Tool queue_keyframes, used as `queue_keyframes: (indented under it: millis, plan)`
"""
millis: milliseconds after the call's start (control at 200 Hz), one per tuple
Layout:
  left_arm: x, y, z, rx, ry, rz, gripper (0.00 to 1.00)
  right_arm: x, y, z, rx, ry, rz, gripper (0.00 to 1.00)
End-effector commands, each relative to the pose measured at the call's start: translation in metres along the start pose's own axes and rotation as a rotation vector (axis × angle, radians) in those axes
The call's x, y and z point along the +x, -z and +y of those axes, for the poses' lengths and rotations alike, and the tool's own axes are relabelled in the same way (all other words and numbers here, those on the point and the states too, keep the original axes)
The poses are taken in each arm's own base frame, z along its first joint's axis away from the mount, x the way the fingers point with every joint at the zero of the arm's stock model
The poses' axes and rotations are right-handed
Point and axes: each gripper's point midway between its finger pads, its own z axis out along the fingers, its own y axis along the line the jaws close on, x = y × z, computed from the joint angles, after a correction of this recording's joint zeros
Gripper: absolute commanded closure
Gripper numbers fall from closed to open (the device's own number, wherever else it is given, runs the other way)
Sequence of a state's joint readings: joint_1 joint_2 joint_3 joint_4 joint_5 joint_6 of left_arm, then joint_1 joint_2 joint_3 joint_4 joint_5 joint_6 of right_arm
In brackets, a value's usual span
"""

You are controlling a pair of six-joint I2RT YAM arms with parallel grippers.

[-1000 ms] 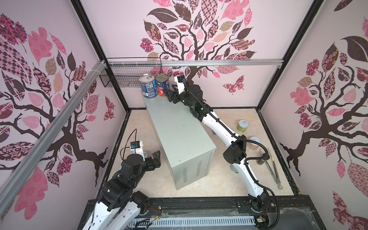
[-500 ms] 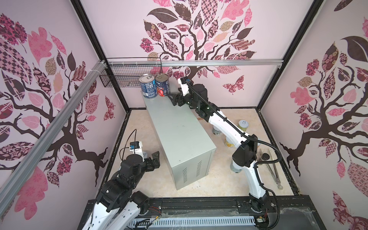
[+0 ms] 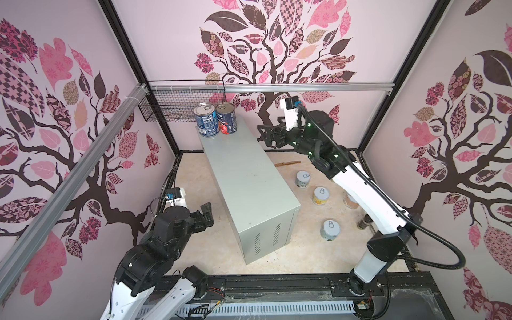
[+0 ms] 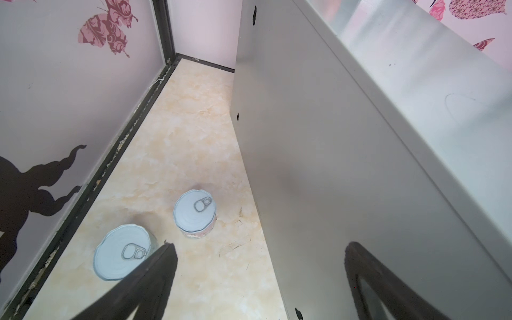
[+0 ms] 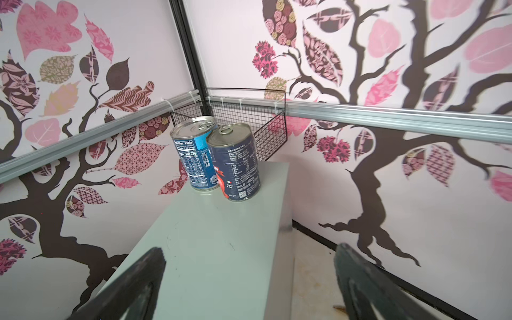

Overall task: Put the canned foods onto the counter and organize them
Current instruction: 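Open the right gripper and draw it back toward the floor cans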

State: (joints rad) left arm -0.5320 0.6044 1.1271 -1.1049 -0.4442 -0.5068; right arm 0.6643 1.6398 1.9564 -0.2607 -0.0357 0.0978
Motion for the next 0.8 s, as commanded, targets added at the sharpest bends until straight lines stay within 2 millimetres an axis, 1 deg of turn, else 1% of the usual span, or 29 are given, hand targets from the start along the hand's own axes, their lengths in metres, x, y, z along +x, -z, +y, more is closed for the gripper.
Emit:
queue_keyframes:
  millis: [0,90,175,285,385,490,560,715,790]
  plan:
    - [0.0,0.012,0.008,-0.022,0.02,0.021,0.02,0.002,0.05,-0.02,0.129,-0.042,0.03,0.0]
    - [0.003,0.012,0.009,-0.023,0.039,0.035,0.02,0.016,0.084,-0.032,0.195,-0.069,0.042,0.0]
    - [0.007,0.01,0.008,-0.025,0.059,0.053,0.02,0.038,0.111,-0.041,0.239,-0.091,0.069,0.0]
    - [0.015,0.005,0.007,-0.023,0.07,0.077,0.02,0.069,0.138,-0.051,0.291,-0.123,0.118,0.0]
    - [0.021,0.0,0.008,-0.032,0.072,0.083,0.02,0.096,0.154,-0.057,0.315,-0.166,0.148,0.0]
    - [0.024,-0.003,0.012,-0.049,0.067,0.078,0.02,0.13,0.16,-0.066,0.35,-0.198,0.201,0.0]
    - [0.028,-0.007,0.014,-0.064,0.068,0.088,0.02,0.156,0.158,-0.076,0.374,-0.226,0.242,0.0]
    - [0.043,-0.022,0.01,-0.05,0.106,0.144,0.02,0.213,0.144,-0.103,0.388,-0.34,0.313,0.0]
    - [0.048,-0.031,0.014,-0.064,0.124,0.168,0.02,0.236,0.135,-0.112,0.397,-0.364,0.34,0.0]
